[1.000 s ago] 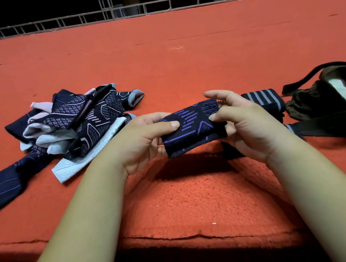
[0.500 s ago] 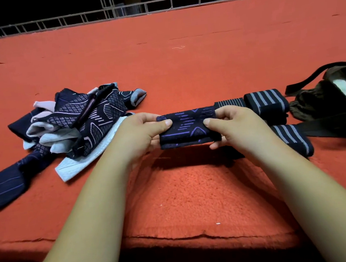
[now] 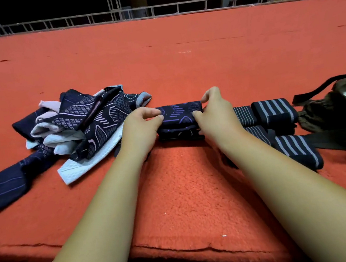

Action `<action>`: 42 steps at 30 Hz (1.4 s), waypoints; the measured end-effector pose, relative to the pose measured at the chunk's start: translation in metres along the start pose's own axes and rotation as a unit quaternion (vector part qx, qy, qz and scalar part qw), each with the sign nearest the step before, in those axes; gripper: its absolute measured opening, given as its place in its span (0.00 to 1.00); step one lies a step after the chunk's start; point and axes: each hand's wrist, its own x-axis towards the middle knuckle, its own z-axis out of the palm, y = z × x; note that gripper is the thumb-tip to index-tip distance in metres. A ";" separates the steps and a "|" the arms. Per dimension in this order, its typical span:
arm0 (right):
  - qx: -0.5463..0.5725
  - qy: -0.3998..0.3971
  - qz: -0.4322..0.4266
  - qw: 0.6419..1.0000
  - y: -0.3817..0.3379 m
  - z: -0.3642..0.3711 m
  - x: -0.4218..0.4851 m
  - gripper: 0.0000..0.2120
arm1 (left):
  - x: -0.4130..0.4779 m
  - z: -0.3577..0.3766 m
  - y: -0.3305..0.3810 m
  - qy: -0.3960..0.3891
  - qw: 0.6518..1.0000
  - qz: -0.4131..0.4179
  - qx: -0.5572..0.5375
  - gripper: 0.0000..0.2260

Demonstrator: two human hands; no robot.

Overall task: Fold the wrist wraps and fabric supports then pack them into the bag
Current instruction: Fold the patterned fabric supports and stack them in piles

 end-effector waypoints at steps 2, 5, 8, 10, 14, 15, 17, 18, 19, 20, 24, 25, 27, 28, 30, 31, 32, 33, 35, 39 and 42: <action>-0.061 -0.008 -0.002 0.998 0.005 0.008 0.004 0.09 | 0.003 0.004 -0.011 -0.014 0.998 0.013 0.053 0.04; -0.123 -0.027 0.000 0.992 0.012 0.019 0.005 0.05 | 0.004 0.010 -0.022 -0.043 0.987 0.054 0.143 0.07; -0.158 -0.043 0.005 0.986 0.017 0.031 0.005 0.07 | 0.004 0.013 -0.028 -0.053 0.980 0.073 0.178 0.08; -0.200 -0.056 0.001 0.978 0.019 0.036 0.006 0.08 | 0.005 0.014 -0.031 -0.057 0.975 0.080 0.198 0.10; -0.225 -0.063 -0.007 0.972 0.018 0.035 0.001 0.10 | 0.003 0.013 -0.031 -0.074 0.969 0.082 0.220 0.13; -0.223 -0.059 -0.007 0.973 0.016 0.032 -0.002 0.11 | 0.001 0.011 -0.029 -0.077 0.969 0.083 0.219 0.14; -0.209 -0.060 -0.002 0.976 0.012 0.026 -0.008 0.14 | -0.003 0.006 -0.024 -0.077 0.968 0.098 0.218 0.17; -0.194 -0.065 0.002 0.979 0.010 0.024 -0.012 0.15 | -0.005 0.003 -0.020 -0.074 0.965 0.107 0.226 0.19; -0.175 -0.070 0.005 0.982 0.007 0.021 -0.017 0.16 | -0.007 -0.001 -0.018 -0.068 0.960 0.111 0.246 0.22; -0.156 -0.074 0.004 0.985 0.006 0.018 -0.022 0.17 | -0.008 -0.007 -0.017 -0.062 0.952 0.112 0.279 0.24; -0.134 -0.076 -0.025 0.988 0.004 0.010 -0.046 0.19 | -0.014 -0.035 -0.024 -0.081 0.886 0.055 0.453 0.19; -0.133 -0.076 -0.028 0.988 0.003 0.009 -0.052 0.19 | -0.016 -0.042 -0.028 -0.089 0.879 0.041 0.466 0.17; -0.126 -0.082 -0.034 0.988 0.001 0.007 -0.063 0.16 | -0.021 -0.052 -0.033 -0.088 0.883 0.028 0.461 0.15; -0.123 -0.086 -0.041 0.988 0.000 0.006 -0.068 0.15 | -0.024 -0.056 -0.033 -0.075 0.887 0.034 0.455 0.12; -0.114 -0.095 -0.053 0.987 -0.001 0.005 -0.077 0.13 | -0.029 -0.058 -0.032 -0.053 0.897 0.045 0.436 0.13; -0.108 -0.101 -0.060 0.987 -0.002 0.005 -0.080 0.12 | -0.033 -0.058 -0.028 -0.047 0.903 0.049 0.423 0.14; -0.103 -0.108 -0.067 0.987 -0.003 0.006 -0.083 0.12 | -0.036 -0.058 -0.024 -0.040 0.912 0.051 0.406 0.15; -0.099 -0.115 -0.075 0.986 -0.004 0.006 -0.086 0.12 | -0.037 -0.059 -0.021 -0.031 0.921 0.057 0.384 0.14; -0.088 -0.124 -0.092 0.984 -0.006 0.007 -0.090 0.13 | -0.038 -0.062 -0.011 -0.010 0.936 0.072 0.345 0.13; -0.016 -0.120 -0.124 0.985 -0.010 0.008 -0.089 0.21 | -0.043 -0.079 0.026 -0.001 0.965 0.083 0.250 0.08; 0.047 -0.128 -0.136 0.981 -0.021 0.001 -0.085 0.29 | -0.050 -0.096 0.060 -0.049 0.993 0.049 0.098 0.11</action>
